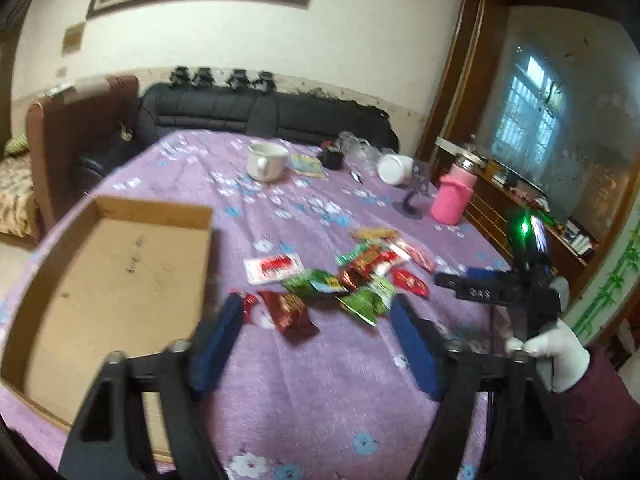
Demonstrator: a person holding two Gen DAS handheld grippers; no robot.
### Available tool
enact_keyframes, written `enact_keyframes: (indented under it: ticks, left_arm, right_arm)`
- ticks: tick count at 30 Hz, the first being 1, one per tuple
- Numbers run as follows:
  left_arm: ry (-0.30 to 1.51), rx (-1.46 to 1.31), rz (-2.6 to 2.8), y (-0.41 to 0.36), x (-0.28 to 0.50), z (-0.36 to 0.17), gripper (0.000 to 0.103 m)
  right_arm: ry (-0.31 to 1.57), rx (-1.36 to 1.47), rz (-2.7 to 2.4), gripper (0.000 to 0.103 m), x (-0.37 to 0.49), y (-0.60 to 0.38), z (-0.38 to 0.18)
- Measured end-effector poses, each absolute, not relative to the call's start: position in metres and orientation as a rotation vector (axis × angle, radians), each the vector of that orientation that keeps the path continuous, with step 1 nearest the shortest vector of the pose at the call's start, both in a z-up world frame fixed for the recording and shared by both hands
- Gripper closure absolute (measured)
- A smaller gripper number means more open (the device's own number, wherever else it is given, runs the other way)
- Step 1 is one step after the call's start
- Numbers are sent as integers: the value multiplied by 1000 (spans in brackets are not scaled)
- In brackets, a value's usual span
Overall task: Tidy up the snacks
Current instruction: 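Grasp the green packet with the left tool while the right tool grasps a green-white candy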
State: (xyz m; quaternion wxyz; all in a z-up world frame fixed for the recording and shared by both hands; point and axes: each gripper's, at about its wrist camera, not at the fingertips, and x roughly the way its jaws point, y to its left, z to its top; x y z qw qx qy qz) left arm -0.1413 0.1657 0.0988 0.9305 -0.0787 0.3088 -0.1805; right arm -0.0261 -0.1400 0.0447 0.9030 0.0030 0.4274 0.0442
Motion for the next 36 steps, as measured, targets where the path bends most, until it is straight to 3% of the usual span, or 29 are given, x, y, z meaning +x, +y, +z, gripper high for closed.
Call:
enact_keyframes:
  ticks: [4, 6, 14, 17, 29, 31, 32, 36]
  left_arm:
    - [665, -143, -419, 154, -140, 88, 48]
    - [681, -134, -442, 149, -138, 86, 48]
    - [767, 1, -499, 105, -111, 71, 46]
    - [790, 56, -513, 88, -102, 66, 46]
    - [847, 360, -544, 27, -65, 37, 46]
    - [870, 376, -543, 25, -63, 30, 52]
    - [856, 393, -520, 26, -64, 29, 63]
    - [855, 320, -525, 38, -65, 34, 74]
  right_arm:
    - [909, 8, 228, 39, -17, -104, 41]
    - [933, -2, 253, 51, -6, -88, 32]
    - [963, -14, 287, 54, 16, -62, 12]
    - [966, 70, 316, 82, 16, -74, 8]
    - [891, 237, 354, 82, -12, -118, 15]
    - [892, 243, 359, 82, -11, -119, 15]
    - [892, 246, 362, 82, -11, -119, 15]
    - [881, 250, 359, 82, -13, -120, 16]
